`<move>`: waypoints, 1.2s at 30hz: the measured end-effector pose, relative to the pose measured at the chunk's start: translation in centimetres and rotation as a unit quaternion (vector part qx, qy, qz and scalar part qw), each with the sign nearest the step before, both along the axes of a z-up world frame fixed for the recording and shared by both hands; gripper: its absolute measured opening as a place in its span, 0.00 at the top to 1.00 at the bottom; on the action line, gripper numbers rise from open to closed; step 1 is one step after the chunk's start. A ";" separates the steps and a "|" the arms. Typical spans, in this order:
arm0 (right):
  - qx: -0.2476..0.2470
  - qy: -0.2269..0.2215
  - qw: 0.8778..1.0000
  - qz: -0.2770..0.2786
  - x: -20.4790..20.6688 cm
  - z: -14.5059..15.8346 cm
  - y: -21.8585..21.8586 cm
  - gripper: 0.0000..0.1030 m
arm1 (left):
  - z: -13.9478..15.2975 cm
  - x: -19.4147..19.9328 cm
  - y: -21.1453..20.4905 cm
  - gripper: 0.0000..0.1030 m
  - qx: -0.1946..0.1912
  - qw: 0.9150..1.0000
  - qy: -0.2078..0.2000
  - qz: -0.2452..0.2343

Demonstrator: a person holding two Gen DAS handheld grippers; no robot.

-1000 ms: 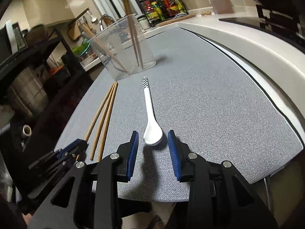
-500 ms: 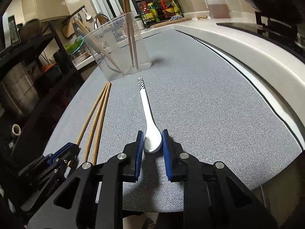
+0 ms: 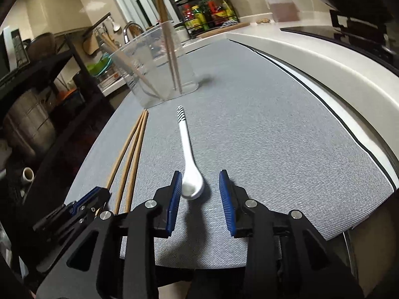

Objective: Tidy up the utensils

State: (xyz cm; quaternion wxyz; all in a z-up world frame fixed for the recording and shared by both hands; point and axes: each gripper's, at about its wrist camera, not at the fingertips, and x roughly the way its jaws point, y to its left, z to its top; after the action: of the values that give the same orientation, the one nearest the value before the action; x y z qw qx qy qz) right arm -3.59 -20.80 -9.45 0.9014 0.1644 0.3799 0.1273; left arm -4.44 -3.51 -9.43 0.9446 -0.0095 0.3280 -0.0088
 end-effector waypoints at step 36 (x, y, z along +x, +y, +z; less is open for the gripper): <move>-0.157 -0.145 0.977 0.005 -3.2 9.5 2.9 0.89 | 6.6 -2.9 0.9 0.94 0.015 0.998 -0.060 0.006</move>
State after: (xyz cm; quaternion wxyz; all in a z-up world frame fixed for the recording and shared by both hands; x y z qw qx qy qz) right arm -6.79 -17.95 0.06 0.9607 -0.0015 0.2615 0.0932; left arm -7.31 -2.61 -2.86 0.9626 0.0028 0.2707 0.0013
